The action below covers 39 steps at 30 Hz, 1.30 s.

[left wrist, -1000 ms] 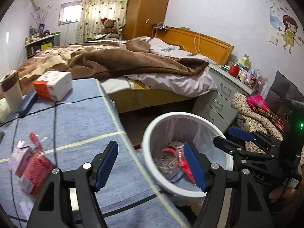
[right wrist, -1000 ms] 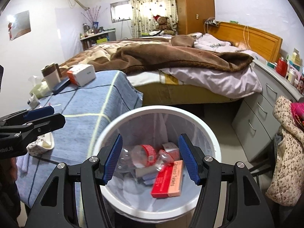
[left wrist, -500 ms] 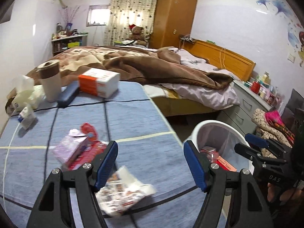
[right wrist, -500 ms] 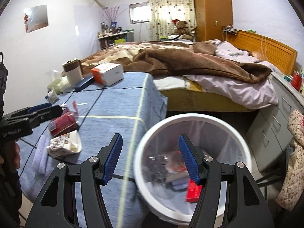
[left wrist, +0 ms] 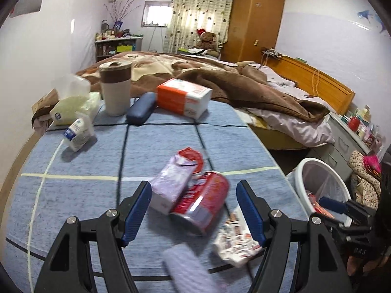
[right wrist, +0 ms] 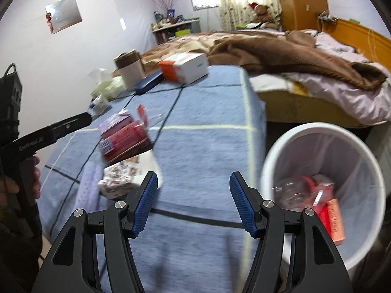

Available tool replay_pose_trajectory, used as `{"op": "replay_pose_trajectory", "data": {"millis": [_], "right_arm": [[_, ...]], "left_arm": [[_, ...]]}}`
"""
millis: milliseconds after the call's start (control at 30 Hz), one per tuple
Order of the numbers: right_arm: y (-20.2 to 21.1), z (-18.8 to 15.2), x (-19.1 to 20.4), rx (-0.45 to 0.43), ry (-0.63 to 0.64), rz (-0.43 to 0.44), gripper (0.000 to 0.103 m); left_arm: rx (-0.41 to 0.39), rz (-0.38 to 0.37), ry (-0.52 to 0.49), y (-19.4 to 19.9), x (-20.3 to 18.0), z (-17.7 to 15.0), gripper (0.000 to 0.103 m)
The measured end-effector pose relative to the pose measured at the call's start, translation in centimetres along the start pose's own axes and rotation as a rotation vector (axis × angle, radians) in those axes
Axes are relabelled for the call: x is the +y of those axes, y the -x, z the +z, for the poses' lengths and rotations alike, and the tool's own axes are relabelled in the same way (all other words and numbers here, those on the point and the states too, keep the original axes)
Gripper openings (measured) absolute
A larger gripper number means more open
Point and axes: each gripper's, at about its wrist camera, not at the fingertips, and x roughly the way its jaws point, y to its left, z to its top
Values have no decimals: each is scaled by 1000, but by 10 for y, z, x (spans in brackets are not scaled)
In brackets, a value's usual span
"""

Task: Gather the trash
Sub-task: 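Move both tools back from the bin to the table items, then grasp the patterned paper cup with the right tool while the left tool grasps the purple carton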

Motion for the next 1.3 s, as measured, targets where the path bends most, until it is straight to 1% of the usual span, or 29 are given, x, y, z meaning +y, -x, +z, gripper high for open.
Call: {"op": "replay_pose_trajectory", "data": {"millis": [133,167,300,400,567,633,767,900,933,967,1000,1033,1100,1133,1300], "right_arm": [[-9,-4,17,35,-9,38,63],[-11,-5,20,37,-22,41,63],[-20,-8,25,76,-91,107,63],[-29,-8,29,109,-148,148,63],[-42,-7,35,154,-202,181,63],[-48,-7,35,176,-239,201,63],[-57,-6,40,196,-258,187,63],[-66,-6,41,222,-300,204,63],[-67,-6,43,222,-294,197,59],[-66,-5,44,221,-289,194,52],[-67,-5,45,223,-285,194,39],[-68,-5,47,228,-282,198,34],[-69,-5,48,237,-275,186,29],[-70,-5,49,235,-272,192,27],[-71,-2,50,222,-261,191,23]], "left_arm": [[21,10,1,-6,14,-2,74],[24,7,1,-7,17,-2,74],[50,1,14,-17,27,-1,74],[62,-1,-6,-25,31,2,74],[86,-8,-45,-42,29,10,74],[97,-23,-55,-49,29,11,74],[124,-26,-77,-61,28,12,74],[163,-37,-96,-71,27,12,74],[166,-36,-102,-72,28,12,74],[168,-30,-105,-73,28,11,74],[176,-25,-106,-75,29,11,74],[185,-24,-106,-76,31,10,74],[191,-21,-103,-78,32,9,72],[193,-25,-107,-79,32,8,69],[199,-15,-86,-83,37,8,66]]}}
